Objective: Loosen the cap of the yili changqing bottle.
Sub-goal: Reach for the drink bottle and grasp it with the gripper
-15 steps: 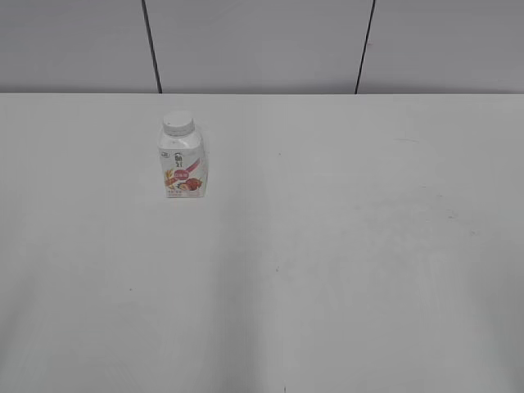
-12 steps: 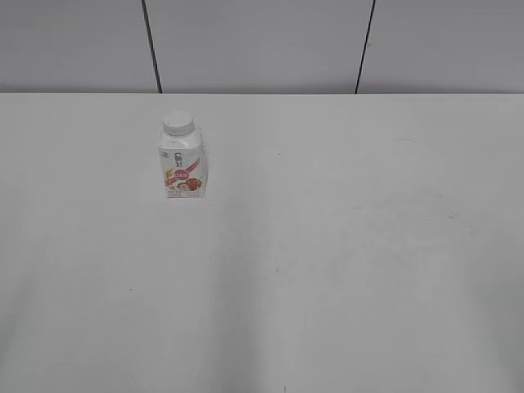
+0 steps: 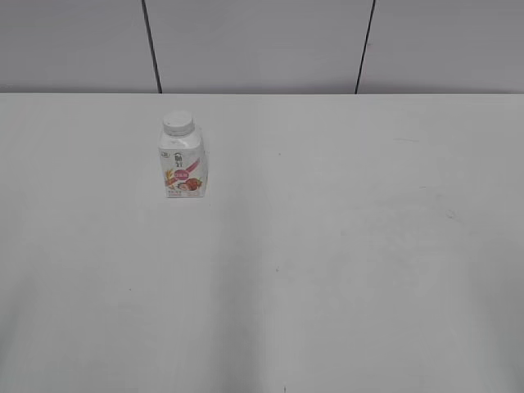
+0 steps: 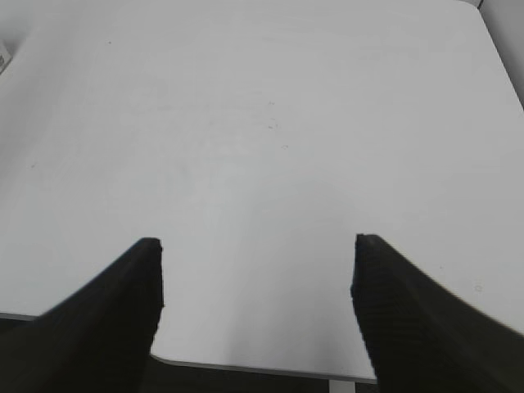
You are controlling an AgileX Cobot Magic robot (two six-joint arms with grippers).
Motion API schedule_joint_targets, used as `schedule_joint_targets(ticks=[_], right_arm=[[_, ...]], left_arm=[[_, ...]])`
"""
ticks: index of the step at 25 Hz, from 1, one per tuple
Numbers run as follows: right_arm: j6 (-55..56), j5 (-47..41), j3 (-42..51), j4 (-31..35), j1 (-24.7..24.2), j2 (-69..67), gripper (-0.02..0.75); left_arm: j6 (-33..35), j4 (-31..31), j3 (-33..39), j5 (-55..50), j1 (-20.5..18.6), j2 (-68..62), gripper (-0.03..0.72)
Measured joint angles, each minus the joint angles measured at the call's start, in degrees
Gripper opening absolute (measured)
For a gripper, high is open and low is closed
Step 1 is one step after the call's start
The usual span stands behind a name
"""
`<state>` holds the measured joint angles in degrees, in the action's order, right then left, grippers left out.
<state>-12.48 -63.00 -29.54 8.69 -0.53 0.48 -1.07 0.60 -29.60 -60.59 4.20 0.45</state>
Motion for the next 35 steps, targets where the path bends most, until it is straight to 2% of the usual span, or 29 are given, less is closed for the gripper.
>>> schedule_joint_targets(ticks=[16,20,28,35], right_arm=[[0.0,0.0,0.0,0.0,0.0,0.0,0.568],[0.0,0.0,0.0,0.0,0.0,0.0,0.568],[0.0,0.0,0.0,0.0,0.0,0.0,0.568],[0.0,0.0,0.0,0.0,0.0,0.0,0.568]], left_arm=[[0.0,0.04,-0.1,0.18,0.0,0.0,0.538],[0.0,0.05,-3.12,1.61,0.0,-1.53,0.538],[0.0,0.48,-5.07,17.16,0.27,-11.57,0.538],[0.0,3.1,-4.37,34.21,3.44,-22.34,0.538]])
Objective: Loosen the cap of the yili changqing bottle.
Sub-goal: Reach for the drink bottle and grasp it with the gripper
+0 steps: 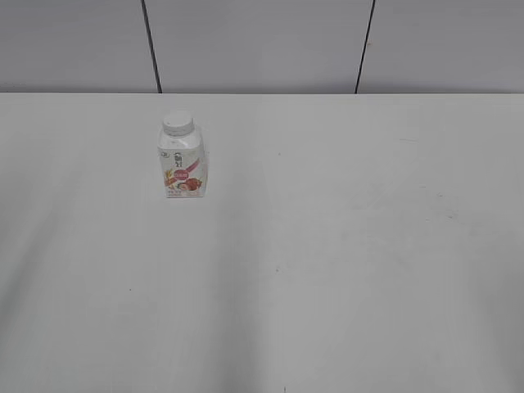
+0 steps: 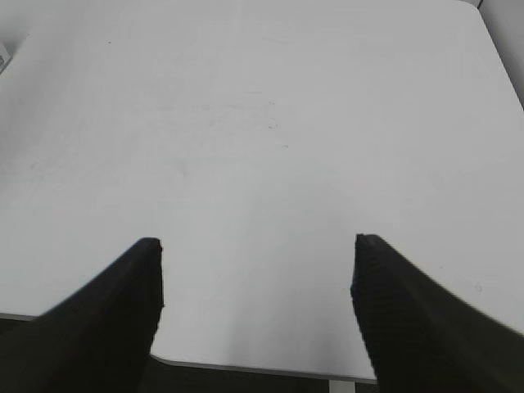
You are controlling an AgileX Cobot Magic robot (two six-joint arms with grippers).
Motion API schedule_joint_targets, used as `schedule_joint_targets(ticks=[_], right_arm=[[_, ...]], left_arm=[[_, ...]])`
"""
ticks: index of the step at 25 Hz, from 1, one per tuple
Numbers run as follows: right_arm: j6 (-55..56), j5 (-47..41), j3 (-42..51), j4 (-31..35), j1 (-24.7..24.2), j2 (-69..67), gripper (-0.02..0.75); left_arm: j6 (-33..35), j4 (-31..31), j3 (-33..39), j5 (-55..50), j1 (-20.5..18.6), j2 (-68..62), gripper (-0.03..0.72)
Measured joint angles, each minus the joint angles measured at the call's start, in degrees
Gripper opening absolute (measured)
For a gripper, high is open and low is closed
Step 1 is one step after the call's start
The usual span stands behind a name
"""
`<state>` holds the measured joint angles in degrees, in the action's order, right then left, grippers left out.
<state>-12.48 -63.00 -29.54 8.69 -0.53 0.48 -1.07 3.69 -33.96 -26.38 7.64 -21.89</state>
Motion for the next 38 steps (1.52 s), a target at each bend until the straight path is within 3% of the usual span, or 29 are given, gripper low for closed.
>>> schedule_joint_targets(ticks=[12,20,31,38], right_arm=[[0.0,0.0,0.0,0.0,0.0,0.0,0.568],[0.0,0.0,0.0,0.0,0.0,0.0,0.568],[0.0,0.0,0.0,0.06,0.0,0.0,0.568],[0.0,0.0,0.0,0.09,0.0,0.0,0.568]], left_arm=[[-0.08,6.1,13.21,37.74,0.99,-21.92,0.538],[-8.95,15.37,13.83,57.7,0.99,-41.8,0.538],[-10.15,25.71,13.83,78.53,0.99,-65.6,0.538],[-10.26,40.36,13.67,88.41,-5.1,-73.41,0.538]])
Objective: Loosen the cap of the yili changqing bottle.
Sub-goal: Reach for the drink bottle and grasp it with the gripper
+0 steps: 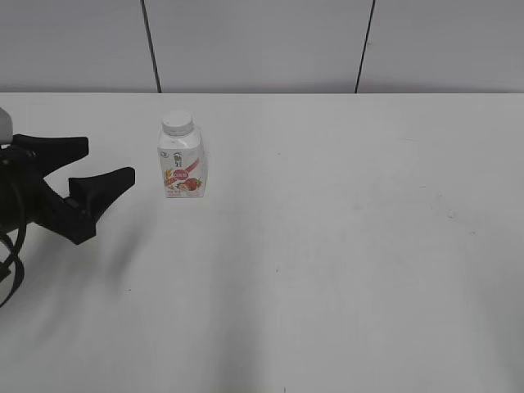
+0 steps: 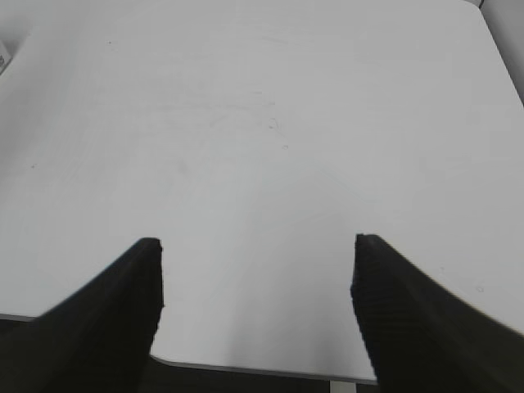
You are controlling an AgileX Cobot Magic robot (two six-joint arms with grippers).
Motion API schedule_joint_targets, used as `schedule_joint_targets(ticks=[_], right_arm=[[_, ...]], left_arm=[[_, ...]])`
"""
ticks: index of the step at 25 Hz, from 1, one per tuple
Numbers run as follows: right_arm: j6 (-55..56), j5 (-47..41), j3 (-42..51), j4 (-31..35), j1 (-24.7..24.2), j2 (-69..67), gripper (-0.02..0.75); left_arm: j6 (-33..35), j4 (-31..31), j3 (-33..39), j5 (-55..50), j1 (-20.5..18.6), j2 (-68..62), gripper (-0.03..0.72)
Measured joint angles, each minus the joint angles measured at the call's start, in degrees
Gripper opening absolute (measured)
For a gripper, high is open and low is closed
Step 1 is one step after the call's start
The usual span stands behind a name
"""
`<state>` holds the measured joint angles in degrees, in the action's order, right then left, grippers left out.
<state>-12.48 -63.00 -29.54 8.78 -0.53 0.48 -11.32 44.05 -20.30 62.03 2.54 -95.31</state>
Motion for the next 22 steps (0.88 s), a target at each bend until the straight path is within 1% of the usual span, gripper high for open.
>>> schedule_joint_targets(ticks=[2,5,9,12,15,18,22], right_arm=[[0.0,0.0,0.0,0.0,0.0,0.0,0.568],[0.0,0.0,0.0,0.0,0.0,0.0,0.568],[0.0,0.0,0.0,0.0,0.0,0.0,0.568],[0.0,0.0,0.0,0.0,0.0,0.0,0.568],[0.0,0.0,0.0,0.0,0.0,0.0,0.568],[0.0,0.0,0.0,0.0,0.0,0.0,0.568],[0.0,0.0,0.0,0.0,0.0,0.0,0.568]], left_arm=[[0.0,3.54,-0.42,1.8,-2.08,-2.21,0.538],[-0.85,7.71,-2.33,2.37,-4.2,-5.22,0.538],[-3.63,11.45,-6.9,2.7,-4.73,-8.18,0.538],[-7.55,16.02,-11.8,2.65,-5.35,-10.84,0.578],[-9.46,19.61,-16.33,2.65,-5.71,-13.99,0.61],[-10.48,23.05,-20.92,2.65,-5.77,-17.24,0.617],[-15.78,28.72,-28.35,2.59,-5.77,-22.07,0.618]])
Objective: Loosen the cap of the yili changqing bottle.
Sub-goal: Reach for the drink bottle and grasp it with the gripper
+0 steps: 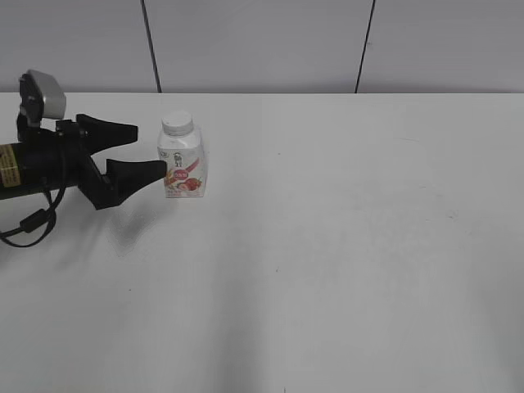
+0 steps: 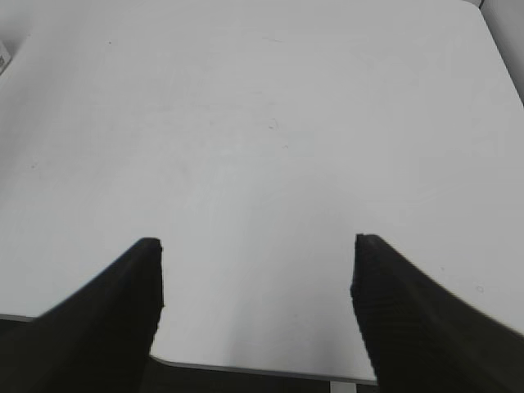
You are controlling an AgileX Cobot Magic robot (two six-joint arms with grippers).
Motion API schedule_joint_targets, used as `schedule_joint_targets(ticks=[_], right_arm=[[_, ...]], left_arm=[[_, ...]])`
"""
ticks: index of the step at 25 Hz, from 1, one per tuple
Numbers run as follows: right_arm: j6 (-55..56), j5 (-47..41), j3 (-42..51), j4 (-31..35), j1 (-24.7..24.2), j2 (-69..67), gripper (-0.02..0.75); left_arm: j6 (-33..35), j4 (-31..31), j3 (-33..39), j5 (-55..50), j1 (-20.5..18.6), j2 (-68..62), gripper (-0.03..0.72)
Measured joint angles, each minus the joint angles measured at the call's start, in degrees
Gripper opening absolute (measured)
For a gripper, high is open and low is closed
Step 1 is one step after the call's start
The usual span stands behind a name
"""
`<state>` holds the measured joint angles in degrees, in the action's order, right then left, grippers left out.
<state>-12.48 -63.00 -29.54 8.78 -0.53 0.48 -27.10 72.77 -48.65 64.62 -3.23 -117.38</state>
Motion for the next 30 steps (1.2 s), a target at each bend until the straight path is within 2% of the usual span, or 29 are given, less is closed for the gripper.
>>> schedule_joint_targets(ticks=[6,15,24,30], right_arm=[[0.0,0.0,0.0,0.0,0.0,0.0,0.568],[0.0,0.0,0.0,0.0,0.0,0.0,0.568],[0.0,0.0,0.0,0.0,0.0,0.0,0.568],[0.0,0.0,0.0,0.0,0.0,0.0,0.568]], left_arm=[[-5.96,5.1,-8.8,-1.41,-0.56,-6.36,0.618],[-13.2,17.71,-20.6,-2.24,-0.56,-13.62,0.61],[-14.26,21.83,-29.66,2.18,-0.56,-19.79,0.593],[-14.37,22.62,-31.23,4.22,-0.4,-21.12,0.593]])
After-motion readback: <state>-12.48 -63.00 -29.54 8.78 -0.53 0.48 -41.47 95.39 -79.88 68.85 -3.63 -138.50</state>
